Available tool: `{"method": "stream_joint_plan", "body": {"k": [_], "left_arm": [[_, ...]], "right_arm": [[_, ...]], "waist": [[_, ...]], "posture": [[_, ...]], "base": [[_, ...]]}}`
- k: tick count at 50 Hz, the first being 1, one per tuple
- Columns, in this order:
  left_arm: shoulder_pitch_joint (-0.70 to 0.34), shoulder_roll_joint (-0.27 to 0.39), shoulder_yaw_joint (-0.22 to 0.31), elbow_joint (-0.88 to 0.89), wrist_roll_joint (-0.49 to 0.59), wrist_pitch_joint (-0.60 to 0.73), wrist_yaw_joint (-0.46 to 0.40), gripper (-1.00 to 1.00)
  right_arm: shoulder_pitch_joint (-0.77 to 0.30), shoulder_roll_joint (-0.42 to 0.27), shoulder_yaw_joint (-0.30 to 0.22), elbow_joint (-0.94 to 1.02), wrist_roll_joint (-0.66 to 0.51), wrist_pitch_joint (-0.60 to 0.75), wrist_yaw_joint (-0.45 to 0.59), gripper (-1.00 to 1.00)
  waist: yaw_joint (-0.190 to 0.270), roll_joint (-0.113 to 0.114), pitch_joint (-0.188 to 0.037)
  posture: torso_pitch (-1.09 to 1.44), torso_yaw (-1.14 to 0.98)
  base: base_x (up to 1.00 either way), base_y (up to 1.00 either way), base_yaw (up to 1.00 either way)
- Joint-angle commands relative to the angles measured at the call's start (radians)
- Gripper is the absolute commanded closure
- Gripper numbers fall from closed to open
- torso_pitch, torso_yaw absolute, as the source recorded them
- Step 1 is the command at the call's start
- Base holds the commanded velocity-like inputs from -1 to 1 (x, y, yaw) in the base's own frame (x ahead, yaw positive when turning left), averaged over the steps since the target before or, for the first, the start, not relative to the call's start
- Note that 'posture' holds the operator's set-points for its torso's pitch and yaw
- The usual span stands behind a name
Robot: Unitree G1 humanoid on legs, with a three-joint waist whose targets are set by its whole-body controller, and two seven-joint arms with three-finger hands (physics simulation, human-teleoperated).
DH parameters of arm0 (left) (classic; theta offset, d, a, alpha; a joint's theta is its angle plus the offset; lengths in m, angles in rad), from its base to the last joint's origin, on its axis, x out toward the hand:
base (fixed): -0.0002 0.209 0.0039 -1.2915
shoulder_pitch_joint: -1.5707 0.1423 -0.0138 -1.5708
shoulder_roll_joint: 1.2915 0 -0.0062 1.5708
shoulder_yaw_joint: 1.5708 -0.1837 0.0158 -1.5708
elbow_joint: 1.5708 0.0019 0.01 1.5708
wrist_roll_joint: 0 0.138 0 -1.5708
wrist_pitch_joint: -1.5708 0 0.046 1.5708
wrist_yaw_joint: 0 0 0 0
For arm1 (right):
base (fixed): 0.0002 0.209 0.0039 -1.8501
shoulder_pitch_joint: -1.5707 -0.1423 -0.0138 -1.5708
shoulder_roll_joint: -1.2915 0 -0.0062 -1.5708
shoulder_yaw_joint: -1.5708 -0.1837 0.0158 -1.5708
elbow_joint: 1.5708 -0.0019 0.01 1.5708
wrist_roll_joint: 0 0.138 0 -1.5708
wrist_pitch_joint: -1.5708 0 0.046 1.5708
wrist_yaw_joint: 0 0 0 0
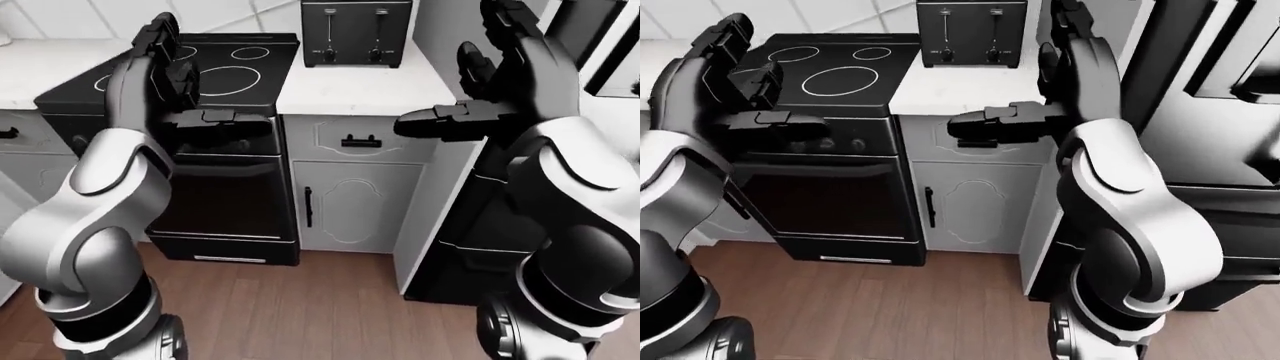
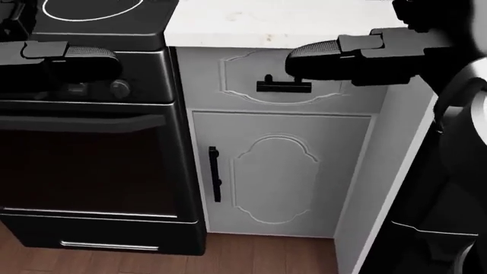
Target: Push down the lever of the toaster to turn it on.
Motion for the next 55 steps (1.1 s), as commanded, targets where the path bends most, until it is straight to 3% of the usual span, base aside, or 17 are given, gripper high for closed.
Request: {"method": "stream_joint_plan", "body": {"k": [1, 4, 6, 7, 9, 15, 17, 21, 27, 31, 33, 40, 44, 45, 46, 49, 55], "left_arm": [[-0.029, 0.016, 0.023, -0.025, 0.011, -0.038, 0.006, -1.00], [-0.029, 0.016, 0.021, -0.021, 0.012, -0.042, 0.005, -1.00], [-0.028, 0.016, 0.022, -0.023, 0.012, -0.041, 0.005, -1.00], [-0.030, 0.016, 0.024, -0.025, 0.010, -0.037, 0.007, -1.00], [-0.029, 0.016, 0.024, -0.026, 0.009, -0.038, 0.007, -1.00], [-0.028, 0.016, 0.021, -0.022, 0.011, -0.042, 0.006, -1.00], [-0.029, 0.016, 0.023, -0.026, 0.009, -0.038, 0.008, -1.00], [-0.029, 0.017, 0.023, -0.027, 0.007, -0.037, 0.009, -1.00], [-0.028, 0.017, 0.023, -0.025, 0.007, -0.040, 0.009, -1.00], [-0.029, 0.018, 0.024, -0.024, 0.006, -0.040, 0.009, -1.00], [-0.030, 0.018, 0.025, -0.024, 0.005, -0.040, 0.009, -1.00], [-0.031, 0.020, 0.025, -0.026, 0.000, -0.036, 0.013, -1.00], [-0.030, 0.020, 0.024, -0.025, 0.001, -0.040, 0.012, -1.00], [-0.030, 0.020, 0.024, -0.025, 0.000, -0.040, 0.012, -1.00], [-0.031, 0.020, 0.024, -0.026, 0.000, -0.038, 0.013, -1.00], [-0.032, 0.020, 0.024, -0.027, -0.001, -0.036, 0.015, -1.00], [-0.033, 0.021, 0.024, -0.027, -0.002, -0.037, 0.014, -1.00]], "right_arm": [[-0.027, -0.004, 0.003, -0.020, 0.005, -0.036, 0.005, -1.00], [-0.026, -0.005, 0.004, -0.017, 0.004, -0.041, 0.006, -1.00], [-0.027, -0.005, 0.004, -0.017, 0.004, -0.040, 0.006, -1.00], [-0.027, -0.004, 0.005, -0.017, 0.004, -0.040, 0.006, -1.00], [-0.030, -0.004, 0.003, -0.022, 0.006, -0.031, 0.004, -1.00], [-0.027, -0.004, 0.004, -0.022, 0.005, -0.034, 0.006, -1.00], [-0.027, -0.003, 0.004, -0.022, 0.006, -0.033, 0.006, -1.00], [-0.030, -0.001, 0.002, -0.026, 0.008, -0.027, 0.003, -1.00], [-0.030, -0.003, 0.001, -0.025, 0.009, -0.027, 0.003, -1.00], [-0.029, -0.003, 0.003, -0.024, 0.009, -0.029, 0.003, -1.00], [-0.033, -0.002, 0.003, -0.027, 0.011, -0.022, 0.001, -1.00], [-0.025, -0.003, 0.007, -0.018, 0.007, -0.037, 0.006, -1.00], [-0.026, -0.002, 0.005, -0.021, 0.007, -0.035, 0.007, -1.00], [-0.026, -0.002, 0.005, -0.021, 0.007, -0.034, 0.007, -1.00], [-0.031, -0.001, 0.003, -0.026, 0.009, -0.024, 0.004, -1.00], [-0.033, 0.000, 0.003, -0.028, 0.011, -0.021, 0.003, -1.00], [-0.033, -0.001, 0.004, -0.027, 0.011, -0.021, 0.002, -1.00]], "waist": [[0.004, 0.000, -0.017], [-0.004, 0.043, -0.015], [-0.010, 0.105, -0.034], [-0.001, 0.069, -0.029], [-0.003, 0.081, -0.024], [0.004, 0.007, -0.016], [0.008, -0.040, -0.026], [0.004, -0.039, -0.028], [-0.001, 0.013, -0.016], [-0.021, 0.098, -0.044], [-0.012, 0.089, -0.022], [0.001, 0.023, -0.023], [0.010, -0.065, -0.038], [0.000, -0.022, -0.027], [0.005, -0.037, -0.025], [0.002, -0.026, -0.034], [-0.009, 0.051, -0.018]], "posture": [[0.00, 0.00], [0.00, 0.00], [0.00, 0.00], [0.00, 0.00], [0.00, 0.00], [0.00, 0.00], [0.00, 0.00], [0.00, 0.00], [0.00, 0.00], [0.00, 0.00], [0.00, 0.00], [0.00, 0.00], [0.00, 0.00], [0.00, 0.00], [0.00, 0.00], [0.00, 0.00], [0.00, 0.00]], "base": [[0.13, 0.01, 0.00], [0.14, 0.01, 0.00], [0.13, 0.01, 0.00], [0.13, 0.01, 0.00], [0.14, 0.06, 0.00], [0.13, 0.11, 0.00], [0.13, 0.12, 0.00], [0.14, 0.11, 0.00], [0.13, 0.11, 0.00], [0.13, 0.11, 0.00], [0.14, 0.11, 0.00], [0.13, 0.11, 0.00], [0.13, 0.11, 0.00], [0.14, 0.08, 0.00], [0.12, 0.08, 0.00], [0.13, 0.08, 0.00], [0.13, 0.07, 0.00]]}}
